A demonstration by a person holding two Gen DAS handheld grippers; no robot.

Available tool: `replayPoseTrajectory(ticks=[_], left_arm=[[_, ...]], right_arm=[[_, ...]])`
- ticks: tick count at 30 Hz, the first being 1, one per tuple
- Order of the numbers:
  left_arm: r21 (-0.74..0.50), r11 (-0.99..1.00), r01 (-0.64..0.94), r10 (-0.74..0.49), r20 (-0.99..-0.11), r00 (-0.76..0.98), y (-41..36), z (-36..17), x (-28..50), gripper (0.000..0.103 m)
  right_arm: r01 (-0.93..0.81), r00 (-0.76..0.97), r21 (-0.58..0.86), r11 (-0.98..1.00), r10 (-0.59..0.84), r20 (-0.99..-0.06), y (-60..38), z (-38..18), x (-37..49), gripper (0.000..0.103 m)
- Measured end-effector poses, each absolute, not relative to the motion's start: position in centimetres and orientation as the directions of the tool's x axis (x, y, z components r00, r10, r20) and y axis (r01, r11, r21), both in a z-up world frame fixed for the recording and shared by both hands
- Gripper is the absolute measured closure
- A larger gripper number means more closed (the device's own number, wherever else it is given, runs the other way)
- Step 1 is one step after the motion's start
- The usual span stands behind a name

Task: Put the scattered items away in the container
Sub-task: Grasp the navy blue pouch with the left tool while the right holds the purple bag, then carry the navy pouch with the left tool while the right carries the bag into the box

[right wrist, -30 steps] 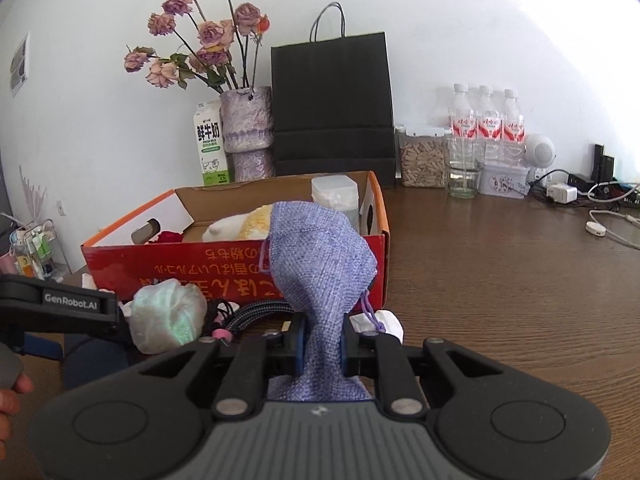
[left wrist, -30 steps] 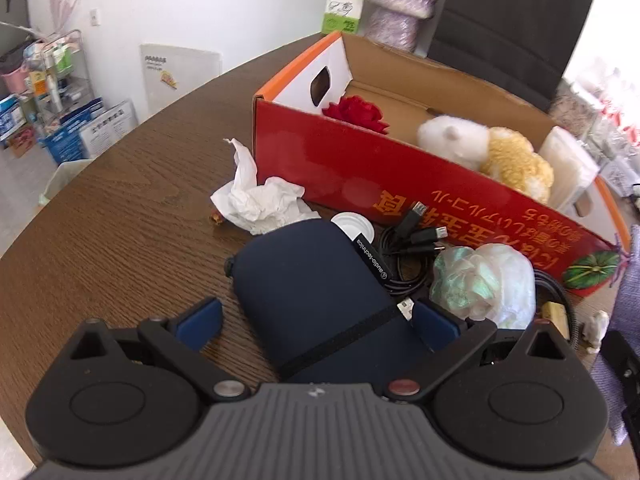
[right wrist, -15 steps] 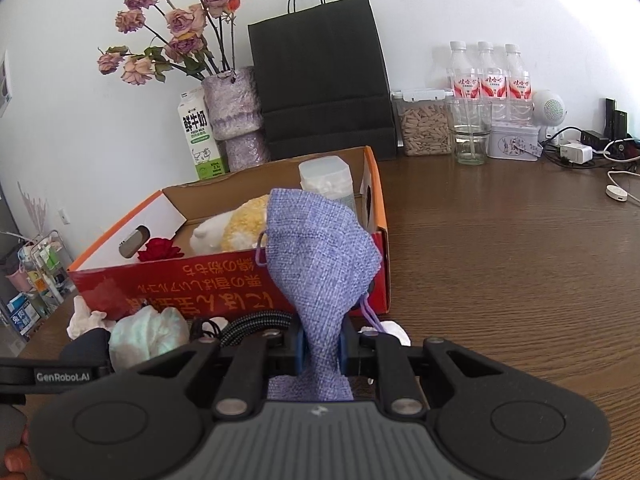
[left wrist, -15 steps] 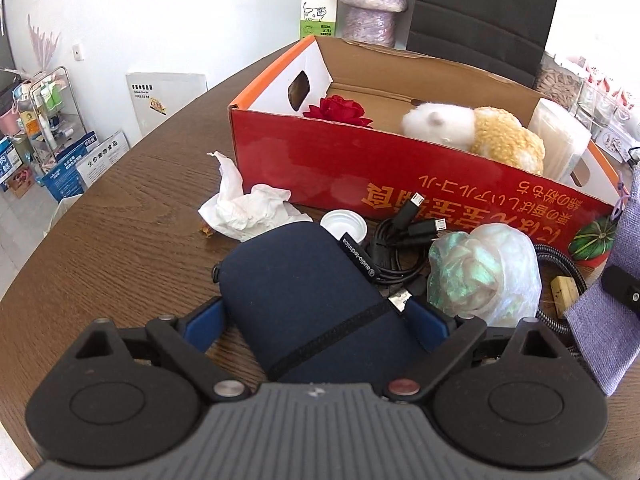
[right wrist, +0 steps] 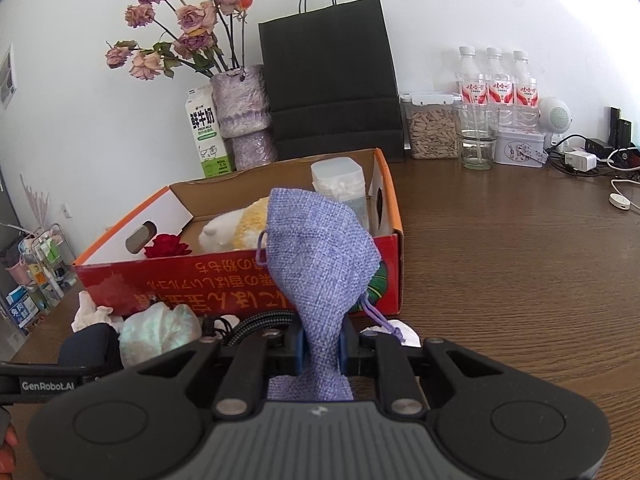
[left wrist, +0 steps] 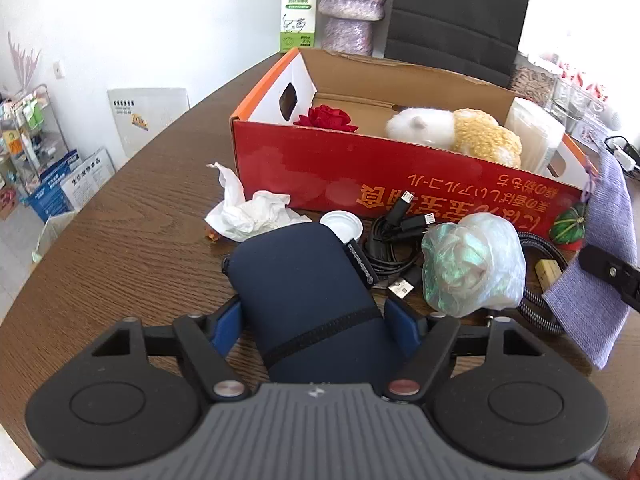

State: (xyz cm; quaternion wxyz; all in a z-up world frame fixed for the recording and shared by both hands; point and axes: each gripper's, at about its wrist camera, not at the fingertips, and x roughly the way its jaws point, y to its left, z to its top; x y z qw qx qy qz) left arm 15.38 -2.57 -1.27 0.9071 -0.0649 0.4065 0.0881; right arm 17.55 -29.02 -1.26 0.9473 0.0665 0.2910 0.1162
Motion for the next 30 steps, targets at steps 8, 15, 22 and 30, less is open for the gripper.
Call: replayPoseTrajectory(ticks=[8,15,22,30], left_arm=[[-0.043,0.985,-0.167,0.084,-0.728,0.681,-1.6,-0.9,14.0,0.032],[-0.025,0.992,-0.124,0.073,-0.694,0.716,-1.3,-0.6,12.5,0.035],[-0.022,0.995,-0.093,0.057,-0.649,0.759,-0.4,-0.1,11.5,0.036],[-0.049,0.997,-0.057,0.018,-0.574,0.818,0.9,1.4,9.7,0.036]], right_arm=[[-0.189,0.807,0.177,0.966,0.255,-0.533,-28.0,-0.7,16.9,0.089],[-0.176,0.809,0.165,0.971,0.238,-0.537,-26.8,0.1,16.7,0.089],[-0.19,0.82,0.145,0.971,0.239,-0.521,-24.7,1.6,16.1,0.089],[-0.194,0.84,0.111,0.975,0.224,-0.494,-23.3,2.5,14.4,0.089]])
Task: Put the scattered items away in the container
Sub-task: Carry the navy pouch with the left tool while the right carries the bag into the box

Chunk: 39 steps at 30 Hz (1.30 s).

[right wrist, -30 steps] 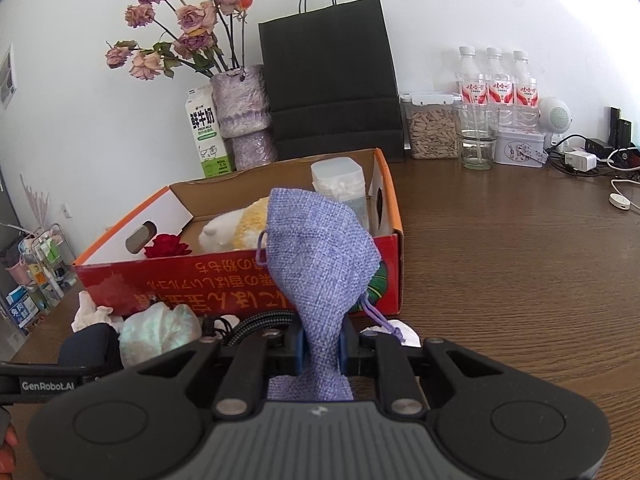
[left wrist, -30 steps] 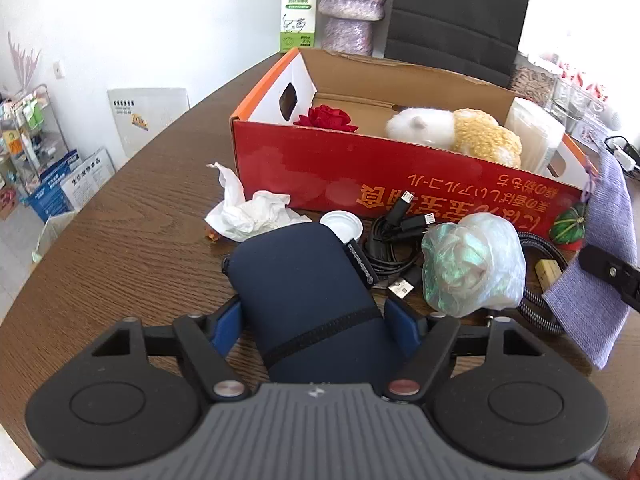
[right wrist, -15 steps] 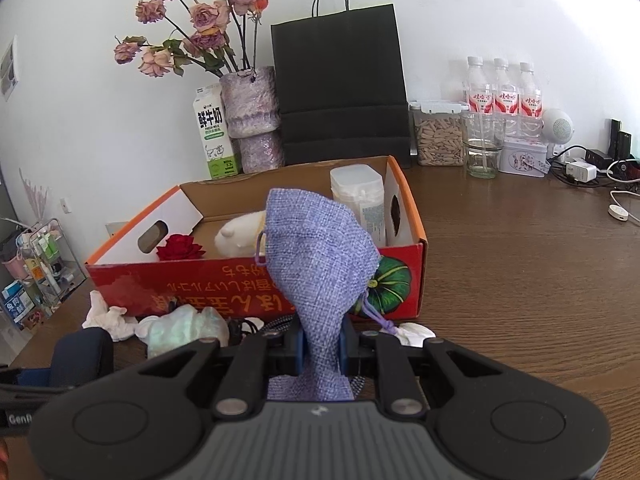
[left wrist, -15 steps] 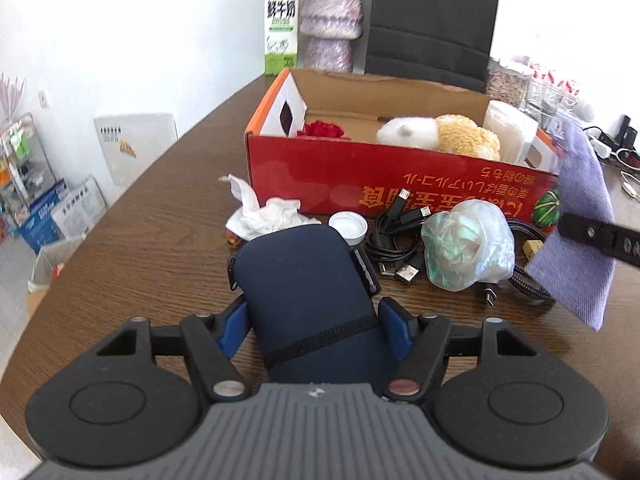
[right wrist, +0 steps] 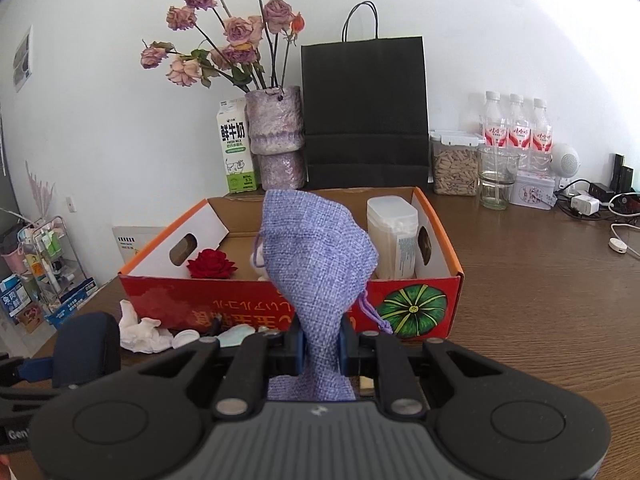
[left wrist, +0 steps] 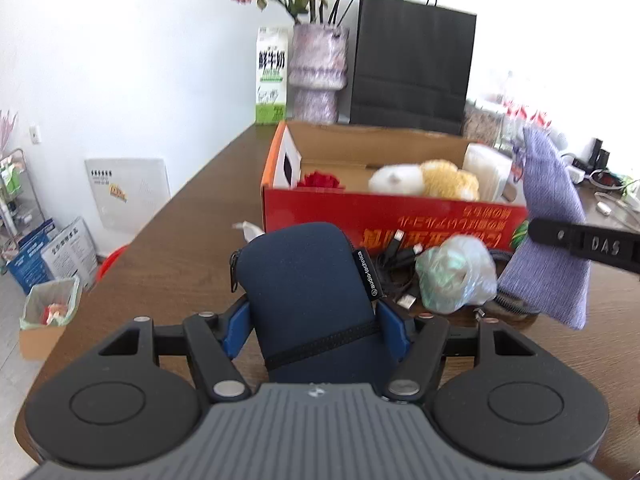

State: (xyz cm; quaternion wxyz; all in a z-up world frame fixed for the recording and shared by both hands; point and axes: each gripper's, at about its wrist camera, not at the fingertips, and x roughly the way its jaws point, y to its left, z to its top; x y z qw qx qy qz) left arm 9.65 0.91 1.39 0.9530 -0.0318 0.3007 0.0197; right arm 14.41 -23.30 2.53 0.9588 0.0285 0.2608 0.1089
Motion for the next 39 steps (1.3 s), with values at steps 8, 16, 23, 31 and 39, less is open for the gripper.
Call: replayPoseTrajectory(ticks=[8,16,23,31,39], left_arm=[[-0.068,0.997,-0.021,-0.015,-0.488,0.873,1.2,3.5,9.5,0.036],[-0.079,0.997,0.002,-0.031,-0.375,0.927,0.0,6.3,12.9,0.036],[-0.089,0.996,-0.02,-0.008,-0.295,0.955,-0.7,7.9,18.0,0.036],[-0.063,0.995,-0.075,0.057,-0.246,0.968,-1.1,7.3,24.6,0.036],[-0.034,0.998,-0.046,0.029,-0.381,0.924,-0.3,3.6,27.7,0.038]], right_arm=[[-0.19,0.865,0.101,0.976,0.216,-0.454,-23.3,3.8,13.5,0.088],[-0.217,0.891,0.097,0.971,0.238,-0.387,-22.1,6.0,15.3,0.088],[-0.232,0.905,0.127,0.964,0.262,-0.336,-20.6,7.4,19.7,0.088],[-0.216,0.901,0.108,0.971,0.24,-0.362,-18.8,6.3,27.2,0.088],[-0.244,0.835,0.14,0.96,0.281,-0.472,-17.8,3.2,30.4,0.089]])
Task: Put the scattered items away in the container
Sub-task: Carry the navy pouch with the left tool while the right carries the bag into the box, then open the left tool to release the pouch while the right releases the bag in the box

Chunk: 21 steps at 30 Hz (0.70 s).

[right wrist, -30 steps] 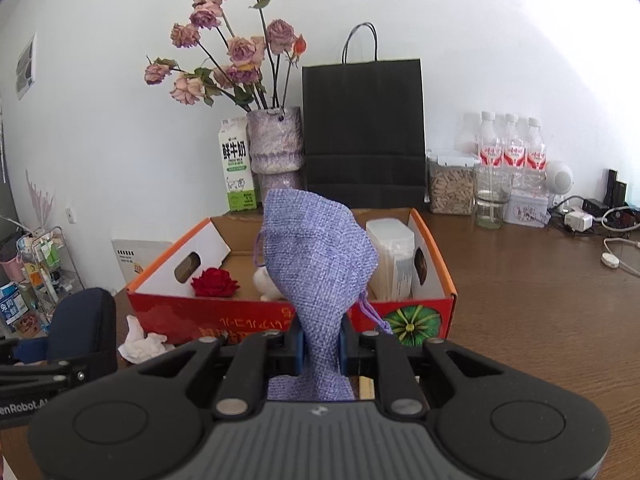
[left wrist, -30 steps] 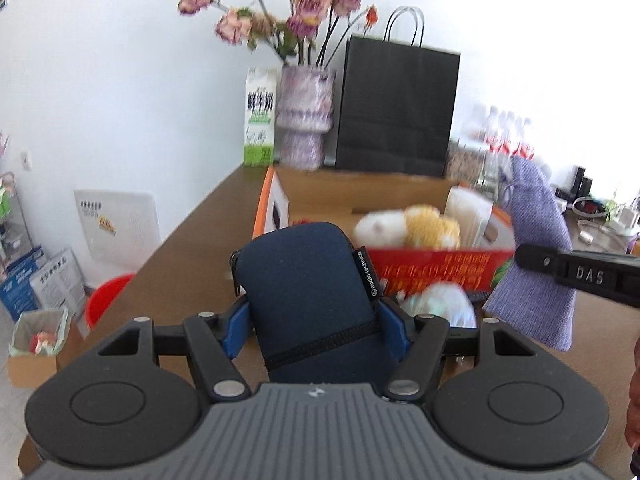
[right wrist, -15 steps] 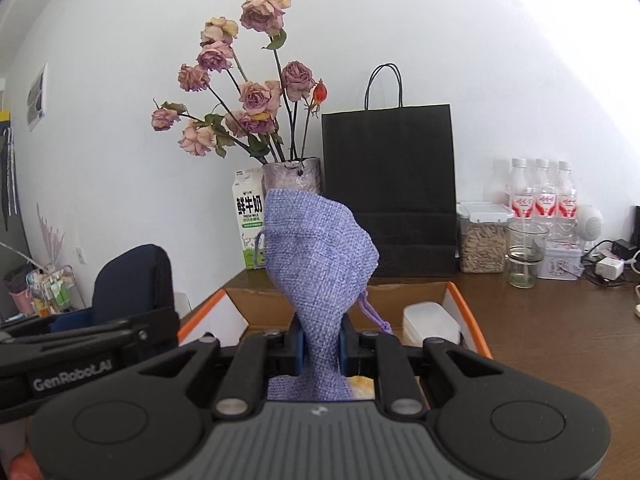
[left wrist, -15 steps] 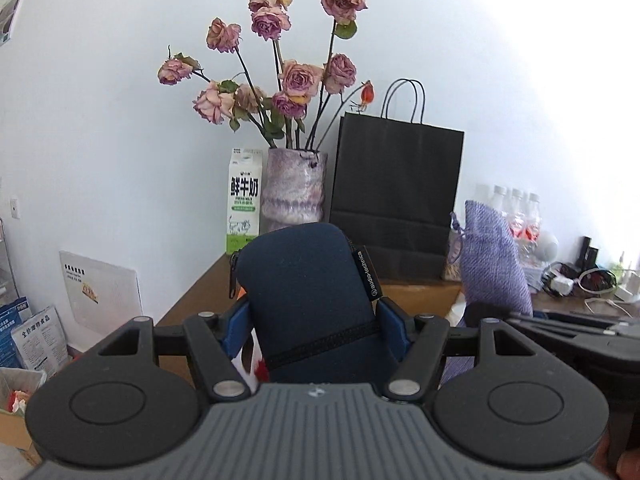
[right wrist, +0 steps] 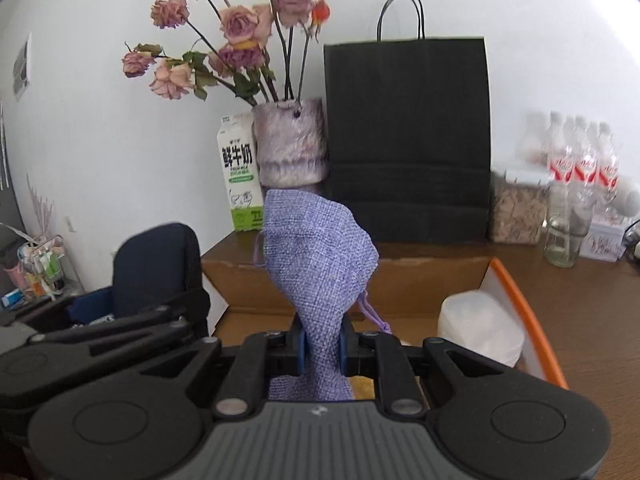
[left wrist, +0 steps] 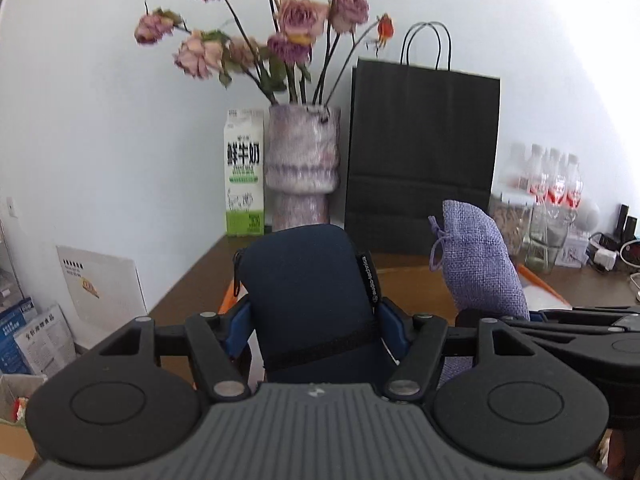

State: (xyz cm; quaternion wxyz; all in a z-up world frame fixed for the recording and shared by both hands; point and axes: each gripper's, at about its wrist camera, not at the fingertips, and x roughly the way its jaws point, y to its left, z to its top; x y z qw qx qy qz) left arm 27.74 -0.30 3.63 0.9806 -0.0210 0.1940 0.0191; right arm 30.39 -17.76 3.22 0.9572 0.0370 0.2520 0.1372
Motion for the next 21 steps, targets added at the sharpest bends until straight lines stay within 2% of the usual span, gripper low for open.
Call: replayPoseTrajectory(ticks=[6,9,11,12,13,14,15,17,21], left_arm=[[-0.005,1.0,-0.025,0.021,-0.382,0.924,-0.4,3.5,27.4,0.037],[0.017,0.999,-0.047,0.05,-0.412,0.91,-0.5,3.2,28.0,0.03],[0.044,0.994,-0.095,0.105,-0.441,0.891,-0.4,2.9,28.4,0.021],[0.054,0.992,-0.111,0.123,-0.431,0.894,-0.3,2.8,28.3,0.017],[0.048,0.992,-0.116,0.126,-0.403,0.907,-0.1,2.9,28.0,0.0],[0.034,0.994,-0.102,0.107,-0.368,0.924,0.0,3.1,27.5,0.0],[0.023,0.996,-0.085,0.088,-0.342,0.935,0.0,3.3,27.0,0.0],[0.03,0.997,-0.066,0.072,-0.319,0.945,-0.4,3.6,26.5,0.0],[0.042,0.996,-0.075,0.084,-0.296,0.951,-0.7,3.7,26.1,0.0]], right_arm=[[-0.236,0.824,0.129,0.963,0.269,-0.499,-17.4,3.0,30.0,0.089],[-0.231,0.816,0.104,0.968,0.25,-0.521,-17.3,2.7,30.1,0.087],[-0.211,0.808,0.065,0.975,0.211,-0.55,-17.1,2.2,30.3,0.074],[-0.186,0.815,0.042,0.982,0.178,-0.552,-17.2,2.0,30.2,0.059],[-0.163,0.825,0.026,0.986,0.151,-0.544,-17.4,1.8,30.0,0.041],[-0.162,0.83,0.027,0.986,0.151,-0.536,-17.7,1.6,29.8,0.026],[-0.183,0.83,0.048,0.982,0.181,-0.528,-18.1,1.6,29.6,0.0],[-0.221,0.833,0.08,0.972,0.231,-0.503,-18.5,1.8,29.0,0.001],[-0.22,0.862,0.042,0.975,0.214,-0.459,-18.4,2.3,27.9,0.0]])
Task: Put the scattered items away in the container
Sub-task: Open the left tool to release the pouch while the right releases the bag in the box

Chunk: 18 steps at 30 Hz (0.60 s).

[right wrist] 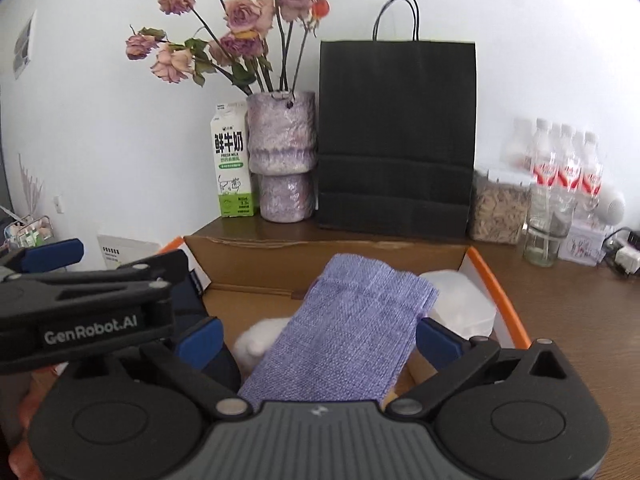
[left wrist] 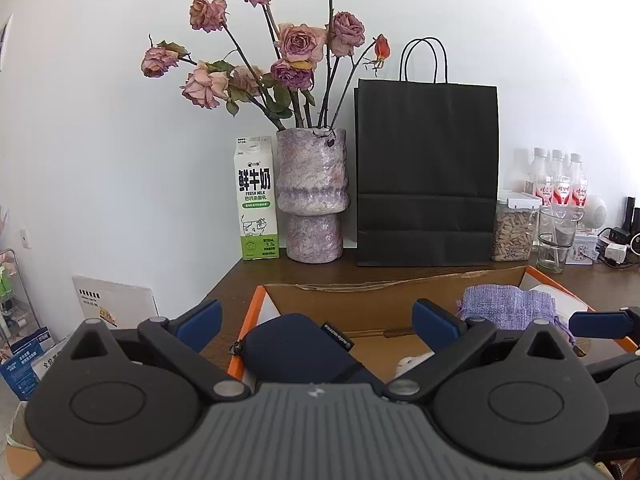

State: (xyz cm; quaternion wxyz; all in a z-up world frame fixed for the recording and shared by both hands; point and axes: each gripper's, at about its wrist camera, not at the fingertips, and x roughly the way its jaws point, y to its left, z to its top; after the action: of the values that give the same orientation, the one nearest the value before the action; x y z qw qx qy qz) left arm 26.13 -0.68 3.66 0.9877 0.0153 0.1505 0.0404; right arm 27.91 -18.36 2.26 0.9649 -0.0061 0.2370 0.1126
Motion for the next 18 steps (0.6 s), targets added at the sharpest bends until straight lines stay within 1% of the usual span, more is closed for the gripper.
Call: replayPoseTrajectory(ticks=[11,18], left_arm=[[0.034,0.995,-0.09,0.096,-0.319,0.943,-0.2,3.0,26.1,0.0],[0.018,0.997,-0.074,0.076,-0.305,0.949,0.1,2.8,25.2,0.0]], right_arm=[[-0.19,0.874,0.039,0.981,0.187,-0.448,-19.4,2.2,27.0,0.0],[-0.184,0.881,0.024,0.983,0.175,-0.44,-19.6,2.2,26.3,0.0]])
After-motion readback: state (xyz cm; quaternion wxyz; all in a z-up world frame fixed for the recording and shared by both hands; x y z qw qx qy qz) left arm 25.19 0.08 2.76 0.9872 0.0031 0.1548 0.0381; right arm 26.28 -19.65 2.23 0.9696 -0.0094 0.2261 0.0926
